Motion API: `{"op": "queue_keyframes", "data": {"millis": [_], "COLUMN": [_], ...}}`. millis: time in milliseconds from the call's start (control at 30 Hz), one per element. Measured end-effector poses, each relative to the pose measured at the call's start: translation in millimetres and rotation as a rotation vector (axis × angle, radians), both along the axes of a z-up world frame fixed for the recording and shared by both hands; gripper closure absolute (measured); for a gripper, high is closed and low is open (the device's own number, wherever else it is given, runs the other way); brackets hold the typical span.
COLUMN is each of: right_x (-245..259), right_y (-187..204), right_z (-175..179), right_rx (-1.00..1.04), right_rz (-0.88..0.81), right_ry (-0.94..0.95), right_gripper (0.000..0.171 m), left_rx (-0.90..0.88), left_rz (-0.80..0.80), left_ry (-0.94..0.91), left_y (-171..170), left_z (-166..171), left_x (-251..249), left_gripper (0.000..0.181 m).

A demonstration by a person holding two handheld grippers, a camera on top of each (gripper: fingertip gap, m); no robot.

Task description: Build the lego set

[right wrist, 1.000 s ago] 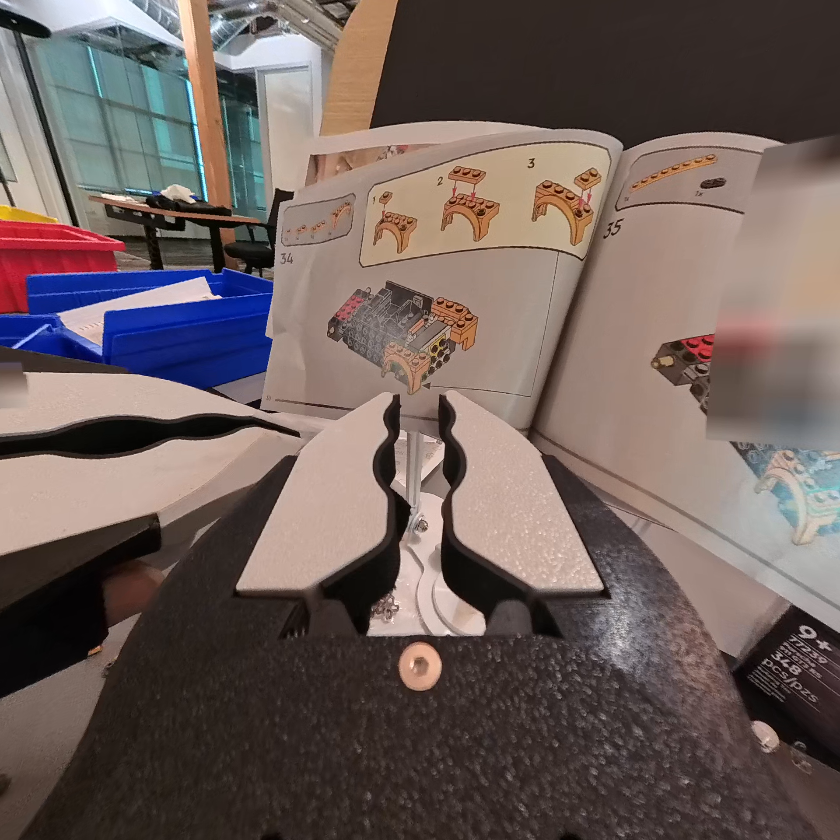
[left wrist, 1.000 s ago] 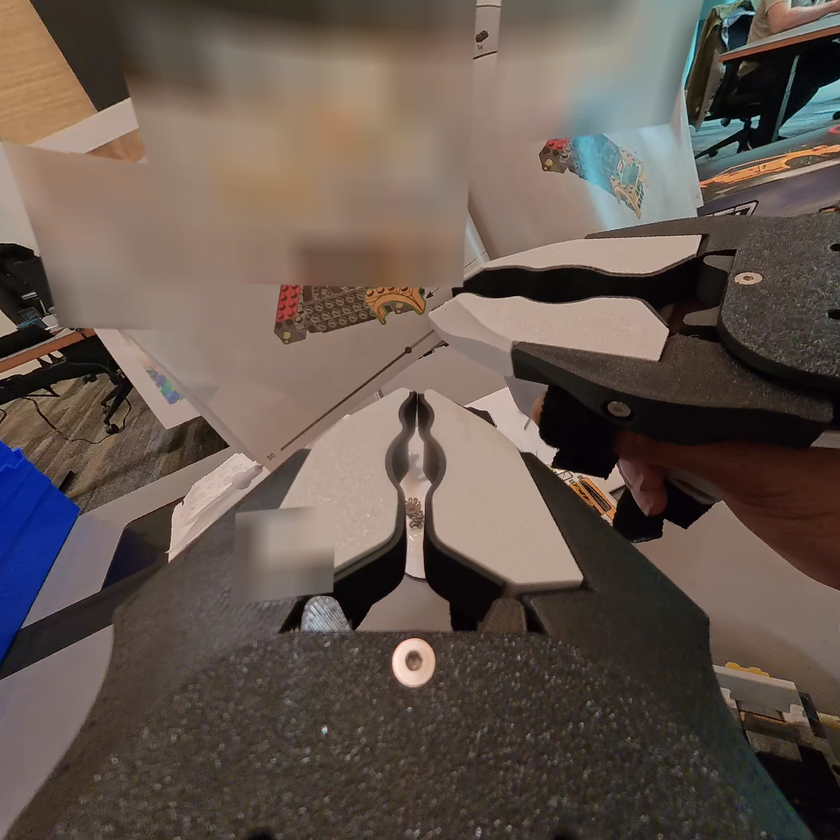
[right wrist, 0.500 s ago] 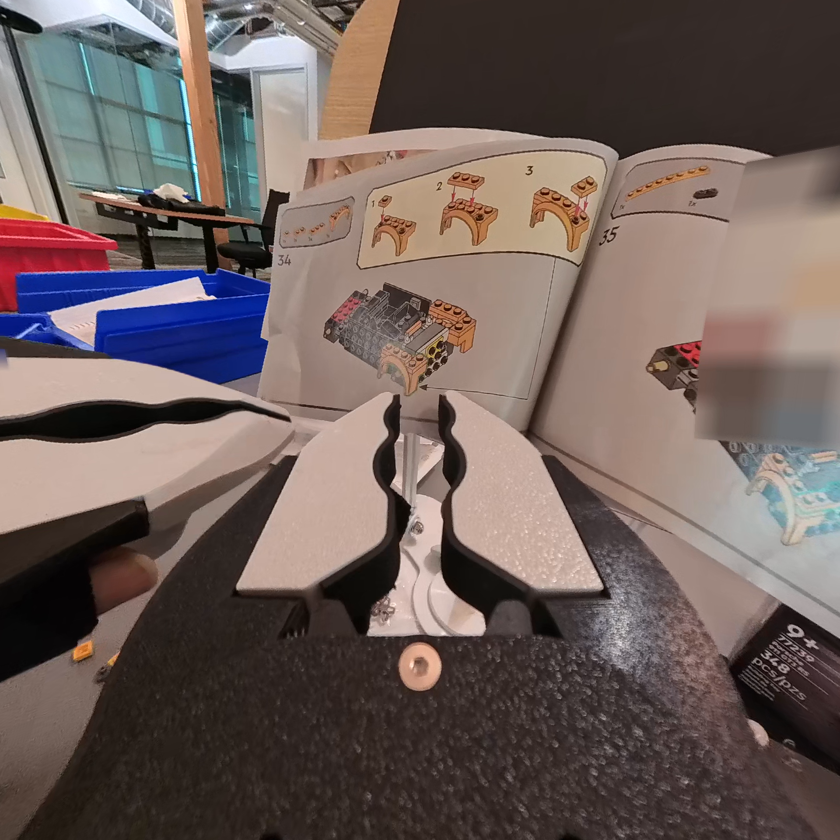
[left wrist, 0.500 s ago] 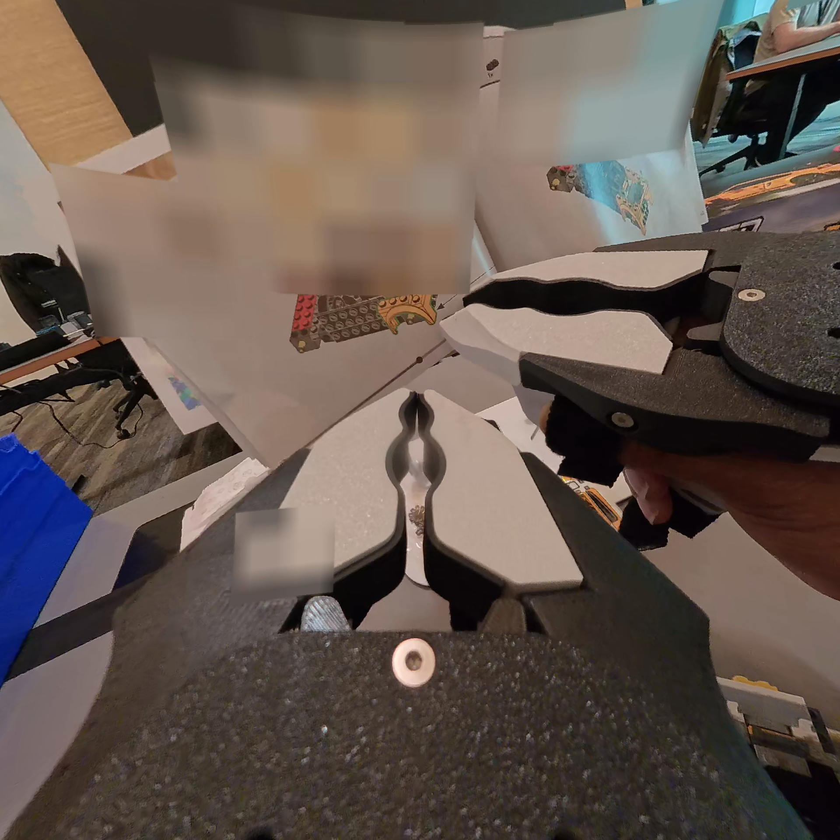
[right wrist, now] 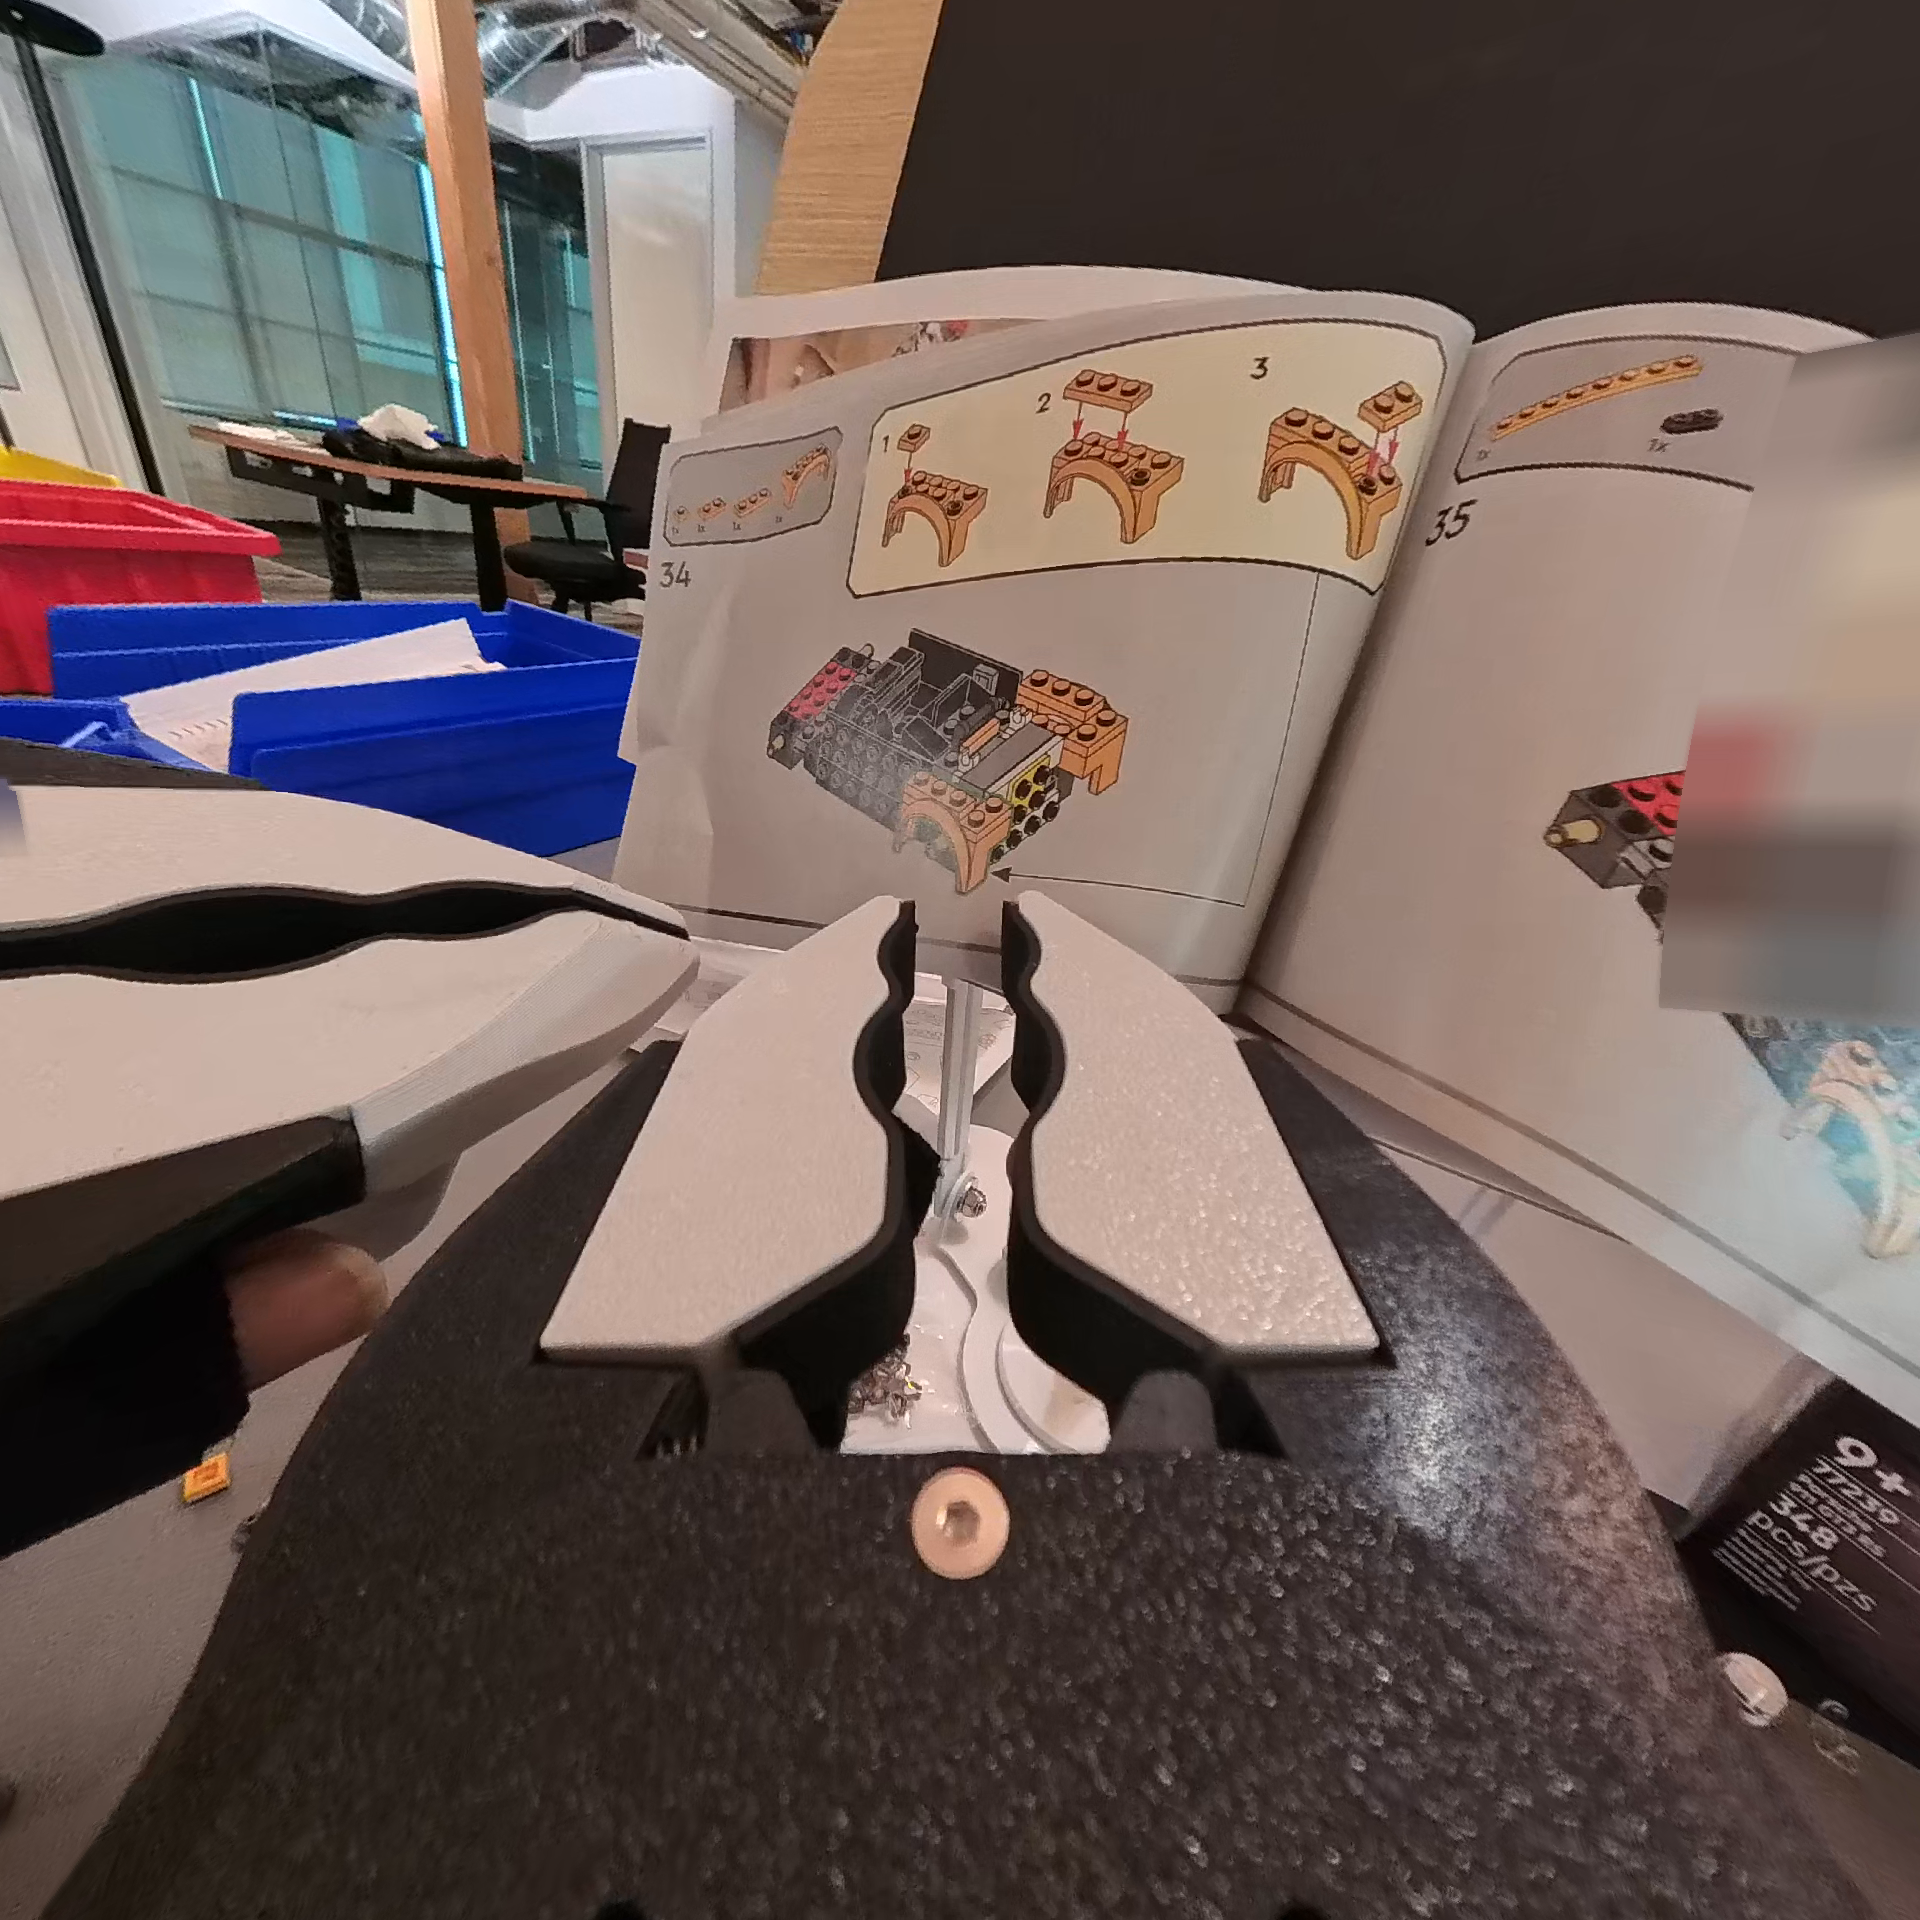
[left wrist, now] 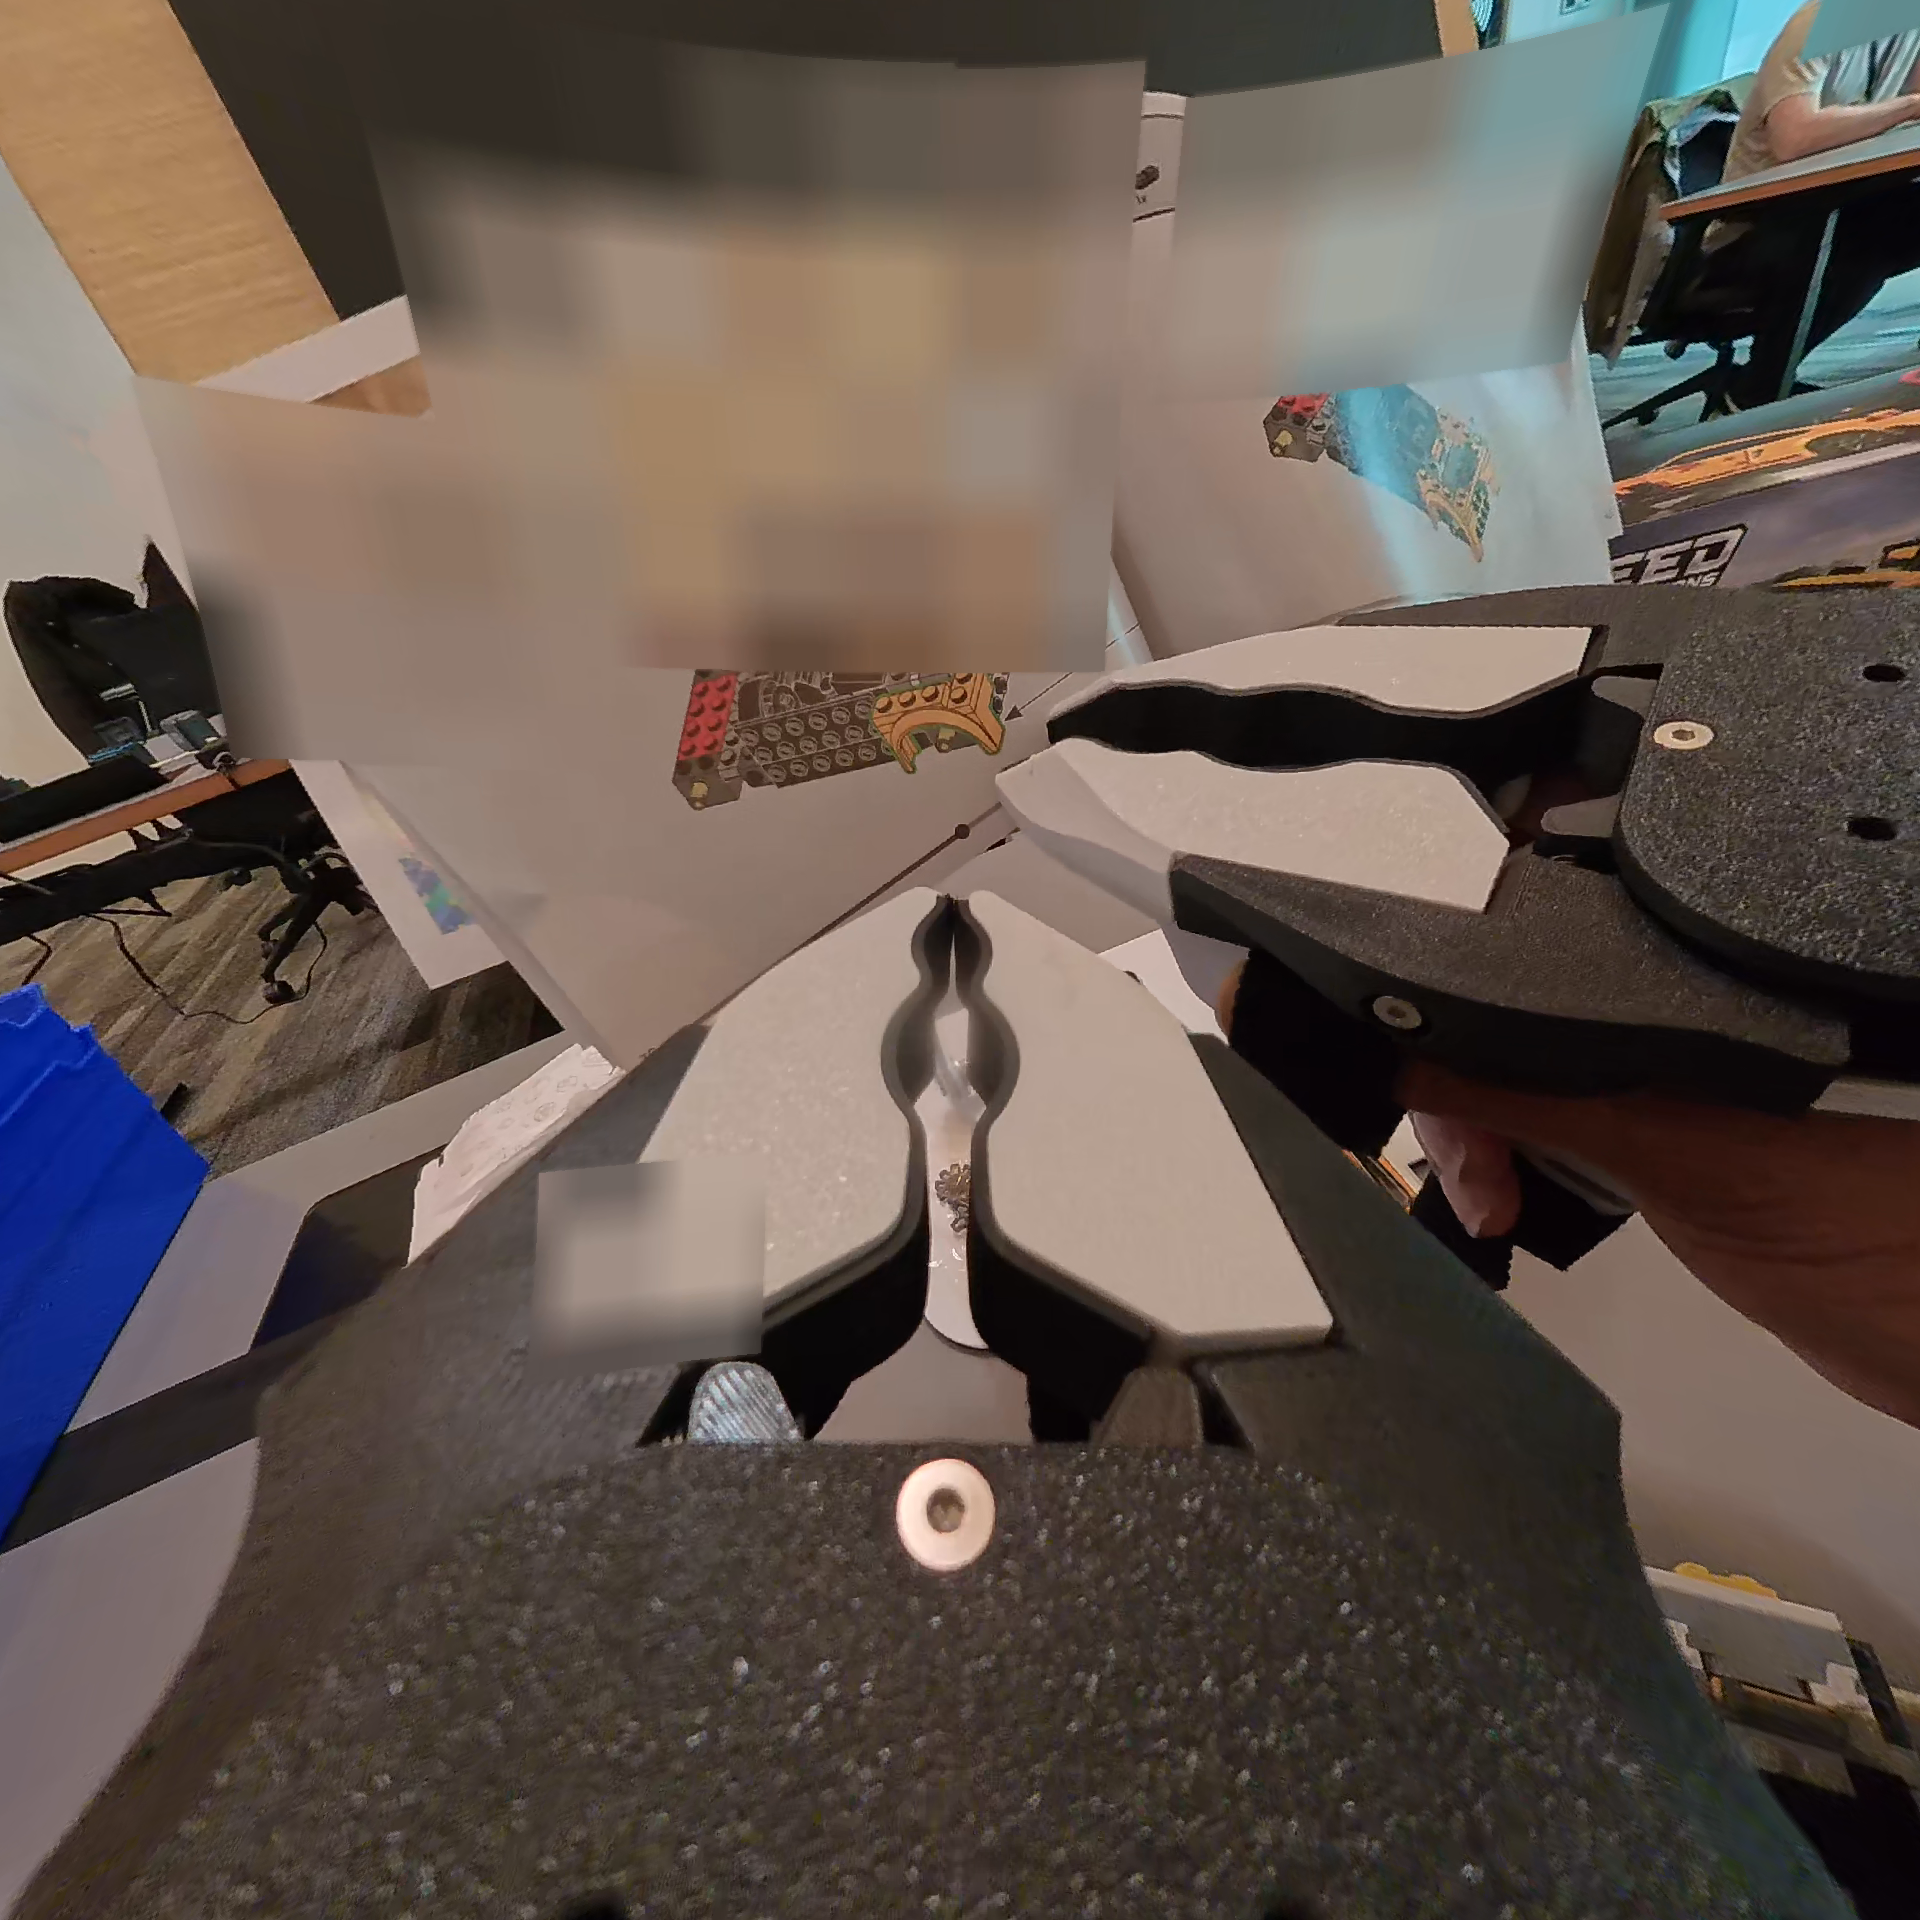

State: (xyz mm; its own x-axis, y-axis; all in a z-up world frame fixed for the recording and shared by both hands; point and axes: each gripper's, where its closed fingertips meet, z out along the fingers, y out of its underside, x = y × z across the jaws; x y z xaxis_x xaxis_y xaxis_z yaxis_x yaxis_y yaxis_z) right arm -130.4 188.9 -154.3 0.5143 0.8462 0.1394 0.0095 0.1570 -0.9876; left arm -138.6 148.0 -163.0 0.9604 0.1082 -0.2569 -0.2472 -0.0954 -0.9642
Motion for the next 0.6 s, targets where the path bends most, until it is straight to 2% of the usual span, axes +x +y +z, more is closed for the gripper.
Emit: {"op": "queue_keyframes", "data": {"millis": [100, 133, 333, 500, 600], "right_x": [1, 1, 1, -4, -4], "right_y": [2, 3, 3, 1, 4], "right_z": [-1, -1, 1, 8, 11], "right_rx": [0.013, 0.021, 0.034, 0.043, 0.051], "right_rz": [-0.022, -0.035, -0.037, -0.018, -0.038], "right_ry": [-0.013, -0.018, -0.018, -0.008, -0.007], "right_gripper": [0.161, 0.171, 0.17, 0.158, 0.165], "left_rx": [0.002, 0.002, -0.001, -0.004, -0.005], "left_rz": [0.002, 0.002, 0.001, 0.002, 0.001], "left_ry": [0.0, -0.001, 0.001, 0.003, 0.004], "left_y": [0, 0, 0, 1, 1], "left_z": [1, 1, -1, -2, -2], "left_x": [-1, -1, 0, 0, 0], "left_gripper": [0.181, 0.181, 0.181, 0.181, 0.181]}}
